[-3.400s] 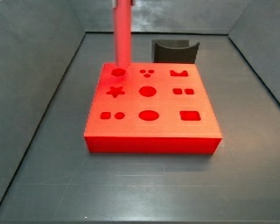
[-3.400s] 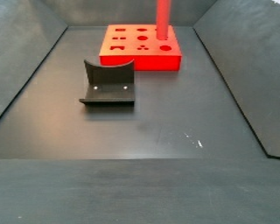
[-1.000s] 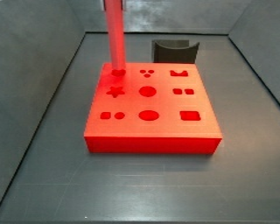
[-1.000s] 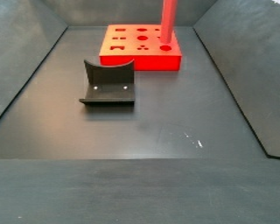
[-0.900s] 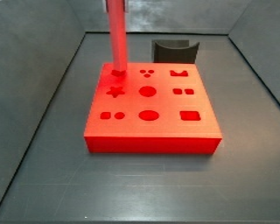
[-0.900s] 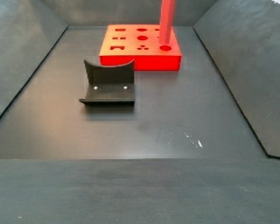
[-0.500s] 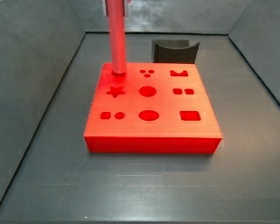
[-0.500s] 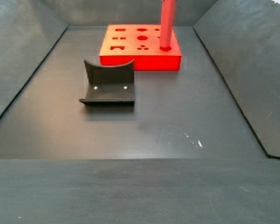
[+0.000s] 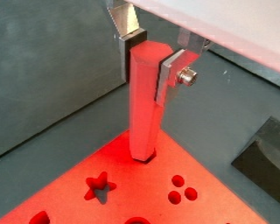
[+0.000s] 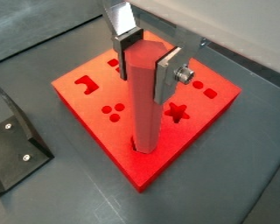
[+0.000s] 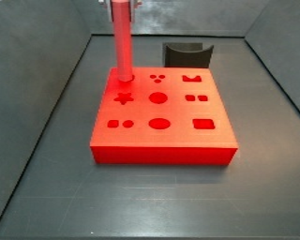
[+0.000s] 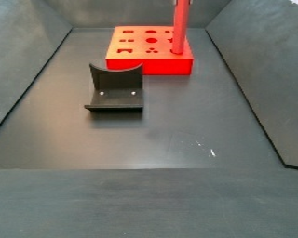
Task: Insert the hexagon object.
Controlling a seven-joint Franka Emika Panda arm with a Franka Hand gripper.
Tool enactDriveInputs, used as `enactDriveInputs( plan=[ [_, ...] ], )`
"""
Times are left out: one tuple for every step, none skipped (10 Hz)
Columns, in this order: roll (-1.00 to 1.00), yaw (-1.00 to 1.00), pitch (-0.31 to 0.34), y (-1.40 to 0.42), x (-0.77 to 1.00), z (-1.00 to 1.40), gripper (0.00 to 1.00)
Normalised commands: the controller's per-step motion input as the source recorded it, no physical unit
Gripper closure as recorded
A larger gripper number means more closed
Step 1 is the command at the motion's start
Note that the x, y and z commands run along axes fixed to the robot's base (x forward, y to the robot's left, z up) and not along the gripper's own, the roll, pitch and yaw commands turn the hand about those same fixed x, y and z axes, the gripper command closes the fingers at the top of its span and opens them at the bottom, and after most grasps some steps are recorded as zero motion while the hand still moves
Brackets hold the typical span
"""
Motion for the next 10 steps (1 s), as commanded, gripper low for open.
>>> enactDriveInputs(
  plan=[
    [0.09,0.19,0.0,0.01,0.32,-0.21,1.0],
    [0.1,0.2,0.0,0.0,0.48,-0.22,1.0],
    [0.08,0.17,0.0,0.0,0.38,-0.22,1.0],
    [0.05,0.04,-0.003,0.0,0.04,-0.18,1.0],
    [0.1,0.0,-0.039,0.0,0.0,-0.25,1.0],
    [0.13,0.0,-0.06,0.0,-0.04,-0.46,1.0],
    [0.13,-0.02,-0.069,0.0,0.0,-0.62,1.0],
    [0.08,-0.01,-0.141,-0.03,0.0,-0.66,1.0],
    [0.05,0.0,-0.163,-0.01,0.0,-0.65,1.0],
    [0.07,0.0,-0.16,0.0,0.0,-0.68,1.0]
  ],
)
